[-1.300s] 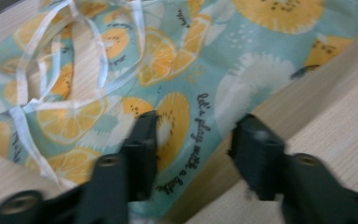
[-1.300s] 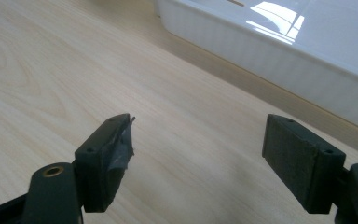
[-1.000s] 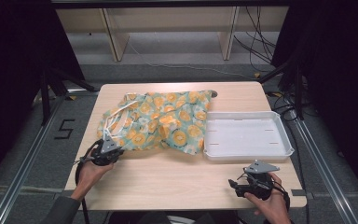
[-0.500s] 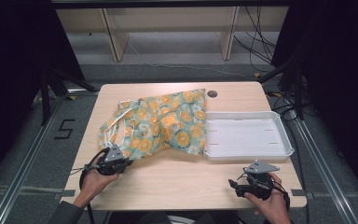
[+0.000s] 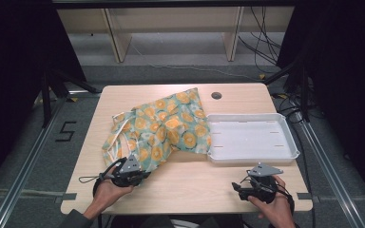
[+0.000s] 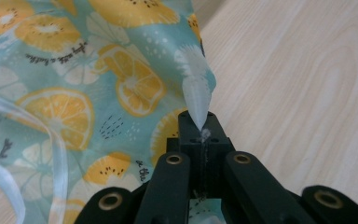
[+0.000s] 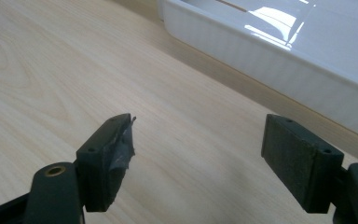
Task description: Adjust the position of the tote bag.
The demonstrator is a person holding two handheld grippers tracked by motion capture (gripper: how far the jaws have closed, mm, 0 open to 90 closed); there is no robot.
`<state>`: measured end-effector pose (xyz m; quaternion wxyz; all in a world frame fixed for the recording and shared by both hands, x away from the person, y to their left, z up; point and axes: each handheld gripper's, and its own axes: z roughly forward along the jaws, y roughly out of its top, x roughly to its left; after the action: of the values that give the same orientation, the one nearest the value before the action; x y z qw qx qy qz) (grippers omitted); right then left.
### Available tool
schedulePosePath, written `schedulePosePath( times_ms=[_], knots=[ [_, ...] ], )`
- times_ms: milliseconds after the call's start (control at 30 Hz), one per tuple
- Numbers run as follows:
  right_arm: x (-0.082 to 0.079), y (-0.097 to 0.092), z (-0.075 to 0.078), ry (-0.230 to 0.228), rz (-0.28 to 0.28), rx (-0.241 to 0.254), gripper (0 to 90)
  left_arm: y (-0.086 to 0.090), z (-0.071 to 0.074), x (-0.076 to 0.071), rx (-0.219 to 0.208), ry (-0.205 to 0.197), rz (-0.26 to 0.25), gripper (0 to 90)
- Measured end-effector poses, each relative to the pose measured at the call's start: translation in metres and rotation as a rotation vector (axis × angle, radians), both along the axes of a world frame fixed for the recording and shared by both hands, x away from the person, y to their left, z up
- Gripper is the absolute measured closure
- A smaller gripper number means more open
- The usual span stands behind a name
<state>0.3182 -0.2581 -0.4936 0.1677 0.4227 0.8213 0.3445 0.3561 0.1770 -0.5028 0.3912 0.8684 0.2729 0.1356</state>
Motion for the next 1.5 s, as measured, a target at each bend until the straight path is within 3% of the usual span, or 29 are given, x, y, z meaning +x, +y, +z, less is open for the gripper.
schedulePosePath(
  times_ms=[67,100,167,333,467,500,533,633,800,833,867,967,1000,1033,1067,1100,1133,1200,1233,1300,1367,1433,1500],
  knots=[
    [0.001,0.0,-0.001,-0.004,0.005,0.007,25.9,-0.003,0.0,-0.001,-0.008,0.01,0.001,89.6],
    [0.001,0.0,0.001,0.02,0.02,0.024,26.0,-0.006,0.0,-0.001,-0.016,0.012,-0.006,89.6],
    [0.001,0.003,0.0,-0.009,0.016,0.016,26.0,-0.011,0.001,-0.002,-0.018,0.01,-0.011,89.6],
    [0.001,0.013,0.003,-0.005,0.032,0.004,27.4,-0.024,0.002,-0.006,-0.035,0.019,-0.023,89.5],
    [0.004,0.022,0.005,-0.032,0.058,0.017,29.2,-0.041,0.002,-0.008,-0.027,0.018,-0.06,89.2],
    [0.004,0.023,0.005,-0.033,0.062,0.017,29.3,-0.044,0.003,-0.008,-0.014,0.011,-0.088,89.2],
    [0.004,0.025,0.006,-0.018,0.062,0.016,29.3,-0.05,0.003,-0.01,-0.031,0.019,-0.082,89.2],
    [0.008,0.026,0.008,-0.05,0.077,-0.004,29.4,-0.063,0.005,-0.014,-0.023,0.002,-0.102,89.2],
    [0.015,0.029,0.012,-0.047,0.05,0.02,30.2,-0.086,0.006,-0.017,-0.052,-0.007,-0.12,89.0],
    [0.018,0.029,0.012,-0.06,0.055,0.02,30.3,-0.09,0.006,-0.016,-0.038,-0.013,-0.134,89.0],
    [0.019,0.029,0.013,-0.044,0.055,0.021,30.6,-0.095,0.006,-0.014,-0.042,-0.008,-0.141,88.9],
    [0.023,0.031,0.015,-0.053,0.055,0.028,31.0,-0.108,0.005,-0.013,-0.084,0.001,-0.128,86.7],
    [0.024,0.031,0.015,-0.077,0.06,0.034,31.3,-0.111,0.005,-0.014,-0.078,0.004,-0.137,85.4],
    [0.024,0.032,0.018,-0.064,0.054,0.036,31.5,-0.112,0.006,-0.015,-0.078,0.011,-0.151,83.6],
    [0.026,0.033,0.018,-0.078,0.047,0.049,31.4,-0.112,0.007,-0.017,-0.078,0.017,-0.169,79.8],
    [0.028,0.035,0.019,-0.061,0.053,0.051,31.3,-0.111,0.008,-0.019,-0.089,0.026,-0.174,72.2],
    [0.028,0.035,0.019,-0.061,0.053,0.051,31.3,-0.107,0.013,-0.02,-0.082,0.029,-0.192,72.2],
    [0.029,0.043,0.02,-0.062,0.072,0.07,31.0,-0.096,0.022,-0.023,-0.108,0.038,-0.182,62.8],
    [0.029,0.049,0.021,-0.064,0.096,0.064,30.9,-0.089,0.027,-0.025,-0.123,0.031,-0.155,55.6],
    [0.03,0.061,0.022,-0.063,0.119,0.055,30.2,-0.074,0.035,-0.025,-0.142,0.023,-0.13,50.4],
    [0.031,0.072,0.023,-0.088,0.152,0.069,30.0,-0.054,0.043,-0.024,-0.16,-0.012,-0.083,47.0],
    [0.031,0.084,0.026,-0.067,0.168,0.081,28.7,-0.036,0.046,-0.021,-0.165,-0.022,-0.028,46.9],
    [0.032,0.094,0.026,-0.065,0.189,0.086,27.6,-0.019,0.047,-0.015,-0.129,-0.059,0.014,46.6]
  ],
)
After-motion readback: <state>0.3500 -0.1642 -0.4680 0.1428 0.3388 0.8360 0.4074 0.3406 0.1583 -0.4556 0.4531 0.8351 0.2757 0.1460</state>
